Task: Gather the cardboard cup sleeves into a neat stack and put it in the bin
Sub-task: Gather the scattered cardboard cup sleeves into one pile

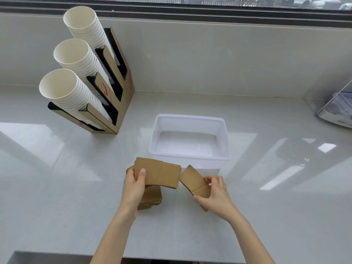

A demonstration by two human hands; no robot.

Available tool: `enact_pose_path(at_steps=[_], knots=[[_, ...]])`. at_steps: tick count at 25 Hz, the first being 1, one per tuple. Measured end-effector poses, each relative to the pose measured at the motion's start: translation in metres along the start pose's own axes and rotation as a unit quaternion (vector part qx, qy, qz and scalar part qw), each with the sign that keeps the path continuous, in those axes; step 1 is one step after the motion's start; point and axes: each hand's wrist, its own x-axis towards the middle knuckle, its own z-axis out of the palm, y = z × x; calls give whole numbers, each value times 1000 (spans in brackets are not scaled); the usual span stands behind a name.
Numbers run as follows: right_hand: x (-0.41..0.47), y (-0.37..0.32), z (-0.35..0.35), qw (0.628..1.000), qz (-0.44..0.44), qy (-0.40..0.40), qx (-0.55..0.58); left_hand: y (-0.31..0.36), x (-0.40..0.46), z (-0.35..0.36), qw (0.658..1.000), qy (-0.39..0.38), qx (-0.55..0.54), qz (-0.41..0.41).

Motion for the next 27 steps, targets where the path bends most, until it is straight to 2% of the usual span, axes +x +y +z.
enact_pose_path(at_steps=[5, 13, 16, 19, 22, 27], knots=[[-3, -4, -11, 999, -13, 18, 42, 2, -2, -2, 1000, 7, -3, -4], [-10, -26, -14, 995, -92, 2, 43, -3, -4, 5, 999, -33, 9, -12], [-11, -35, -8, 990, -137, -12, 21, -2, -11, 15, 998, -61, 0, -17], [-9, -41, -4, 985, -171, 13, -19, -1, -16, 24, 997, -80, -3, -11], [-7, -43, -3, 980, -184, 44, -56, -1, -16, 25, 996, -92, -9, -21], [-7, -45, -1, 980, -184, 29, -64, -4, -20, 28, 992, -127, -3, 8]])
